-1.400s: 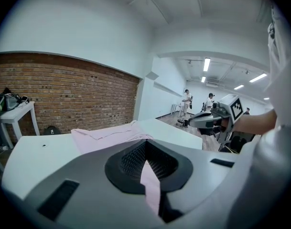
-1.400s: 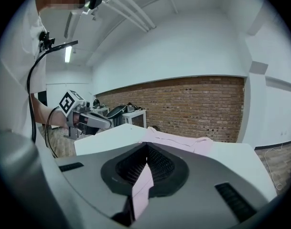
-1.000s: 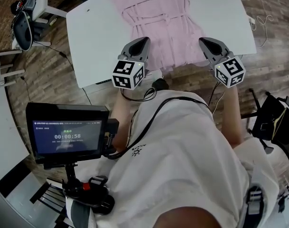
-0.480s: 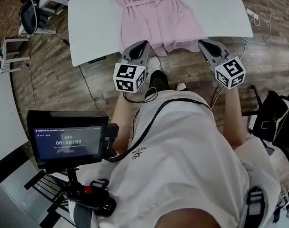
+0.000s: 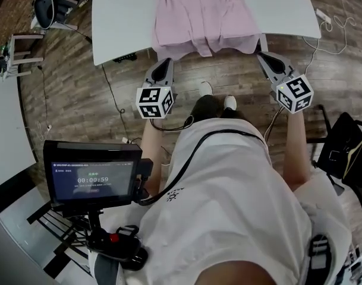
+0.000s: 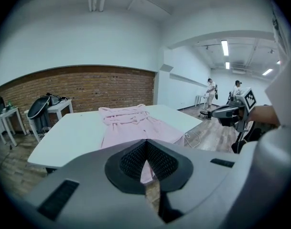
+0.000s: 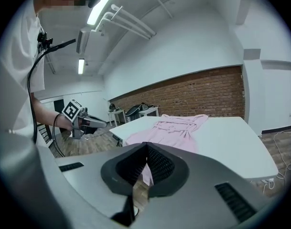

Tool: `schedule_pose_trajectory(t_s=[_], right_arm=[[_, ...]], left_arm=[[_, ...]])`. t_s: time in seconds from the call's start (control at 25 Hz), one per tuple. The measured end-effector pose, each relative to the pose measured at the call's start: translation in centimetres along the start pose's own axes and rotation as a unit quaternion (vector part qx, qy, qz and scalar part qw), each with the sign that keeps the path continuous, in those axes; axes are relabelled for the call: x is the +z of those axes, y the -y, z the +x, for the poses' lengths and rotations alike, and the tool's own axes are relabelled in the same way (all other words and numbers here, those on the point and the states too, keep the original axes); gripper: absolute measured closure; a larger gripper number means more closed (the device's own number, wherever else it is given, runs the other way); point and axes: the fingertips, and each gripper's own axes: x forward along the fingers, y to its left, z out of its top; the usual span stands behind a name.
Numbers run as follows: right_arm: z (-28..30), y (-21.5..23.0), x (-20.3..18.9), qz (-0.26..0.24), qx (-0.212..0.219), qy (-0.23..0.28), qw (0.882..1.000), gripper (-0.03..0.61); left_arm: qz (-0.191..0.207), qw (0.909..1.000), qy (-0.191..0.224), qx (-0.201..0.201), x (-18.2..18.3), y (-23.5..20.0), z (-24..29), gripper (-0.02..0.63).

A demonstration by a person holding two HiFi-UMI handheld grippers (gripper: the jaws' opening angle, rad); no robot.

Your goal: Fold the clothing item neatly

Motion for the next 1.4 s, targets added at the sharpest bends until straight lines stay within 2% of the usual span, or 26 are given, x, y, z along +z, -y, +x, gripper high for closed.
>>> schedule_pose_trajectory(t_s=[0.16,0.32,0.48,0.64,0.8,1.04,1.12,1.24,1.32,1.4], right_arm=[[-0.1,0.1,-1.3,0.005,-0.016,-0.019,1.0,0.575],[-0.7,0.3,-2.6,0.01,-0.034,-0.025,0.999,0.575],[-0.2,1.5,-4.5,0.002,-0.056,-0.041,0.998,0.574],[0.8,2.2,-6.2,-0.016,-0.065,-0.066,0.996,0.574],[2.3,3.4,-6.8,-0.017,-0.077,-0.07,0.994,0.574],[5.7,6.7,-11.2,-0.002,-0.093,-0.081,0.992,0.57],[5.9,7.7,-12.8,-0.001,-0.096,-0.087,0.992,0.541],[6.2,9.7,-15.4,-0.004,-0.103,-0.098,0.99,0.481],[6.6,11.2,-16.9,-0.005,-0.111,-0.104,0.988,0.418],[6.9,12.6,-18.2,-0.005,-0.114,-0.111,0.987,0.382]], left_arm=[[-0.016,0.9995,-0.025,0.012,-3.1,-3.1,0.1,0.611],[-0.009,0.9986,-0.049,0.015,-5.8,-5.1,0.4,0.611],[-0.001,0.9955,-0.092,0.022,-8.9,-7.0,1.6,0.609],[0.008,0.9911,-0.131,0.022,-11.1,-8.0,2.3,0.511],[0.003,0.9897,-0.142,0.019,-12.6,-9.4,3.7,0.485],[-0.01,0.9885,-0.147,0.033,-16.8,-12.8,7.9,0.485],[-0.011,0.9896,-0.139,0.034,-17.4,-13.4,8.8,0.478],[-0.006,0.9915,-0.128,0.025,-18.2,-13.9,10.4,0.413],[0.002,0.9914,-0.129,0.021,-19.0,-14.3,11.4,0.387],[0.0,0.991,-0.132,0.022,-19.7,-14.9,12.1,0.387]])
